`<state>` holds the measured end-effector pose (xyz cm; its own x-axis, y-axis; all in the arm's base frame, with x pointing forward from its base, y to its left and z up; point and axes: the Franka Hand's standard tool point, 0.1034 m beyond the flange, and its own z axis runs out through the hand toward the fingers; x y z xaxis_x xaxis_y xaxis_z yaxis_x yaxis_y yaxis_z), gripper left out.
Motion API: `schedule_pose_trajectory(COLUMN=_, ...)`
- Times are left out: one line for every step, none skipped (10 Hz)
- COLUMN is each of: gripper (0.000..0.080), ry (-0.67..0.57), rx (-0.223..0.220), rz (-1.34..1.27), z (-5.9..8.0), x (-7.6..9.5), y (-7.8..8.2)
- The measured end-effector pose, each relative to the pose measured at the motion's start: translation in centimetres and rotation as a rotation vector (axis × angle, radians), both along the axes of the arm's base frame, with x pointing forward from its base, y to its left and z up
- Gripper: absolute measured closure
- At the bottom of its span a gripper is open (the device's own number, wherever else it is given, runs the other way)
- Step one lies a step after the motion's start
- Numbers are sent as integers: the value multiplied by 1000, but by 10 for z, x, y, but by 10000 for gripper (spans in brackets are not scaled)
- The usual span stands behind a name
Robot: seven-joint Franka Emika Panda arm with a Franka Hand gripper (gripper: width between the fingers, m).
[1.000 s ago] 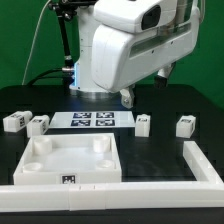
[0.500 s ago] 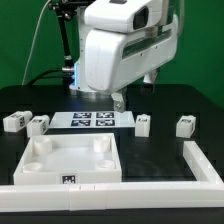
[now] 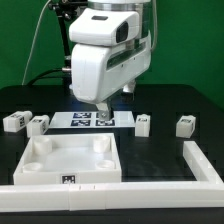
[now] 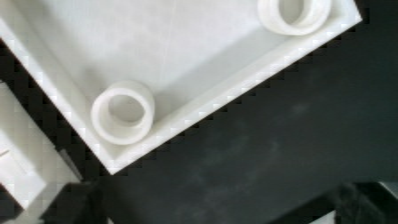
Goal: Assemble one leg
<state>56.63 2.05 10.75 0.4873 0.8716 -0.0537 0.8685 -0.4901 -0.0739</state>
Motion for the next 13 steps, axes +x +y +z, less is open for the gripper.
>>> schedule_pose_trajectory(gripper=150, ry=0, rx=0, rz=-1, z=0, x=0, y=0)
schedule_pose_trajectory(gripper=150, ry=1, rx=0, rz=-1, z=-1, x=0, y=0)
schedule_pose_trajectory(gripper=150, ry=-6, rx=1, rz=30, z=-2, x=0, y=-2)
schedule_pose_trajectory(gripper=150, ry=-41, rx=10, rz=171, z=-11, x=-7, y=-7)
schedule_pose_trajectory(gripper=150, ry=-31, rx=18, rz=252, z=-20, x=-20, y=-15)
schedule_pose_trajectory(gripper=150, ry=-17, rx=18, rz=309, z=-25, x=-25, y=-20)
schedule_pose_trajectory(gripper=150, ry=4, rx=3, rz=382, z=-34, x=-29, y=-29)
schedule_pose_trajectory(gripper=150, ry=9, rx=1, rz=367, z=-36, x=-31, y=-36)
schedule_pose_trajectory(gripper=150, ry=9, rx=1, rz=368, z=-36, x=-31, y=-35)
schedule_pose_trajectory(gripper=150, ry=9, rx=2, rz=369, z=-36, x=-31, y=-34)
schedule_pose_trajectory(gripper=150, ry=10, rx=2, rz=368, z=-36, x=-31, y=-35)
schedule_pose_trajectory(gripper=150, ry=10, rx=2, rz=368, z=-37, x=-31, y=-35)
schedule_pose_trajectory(gripper=150, ry=8, rx=4, rz=396, z=-38, x=-33, y=-36)
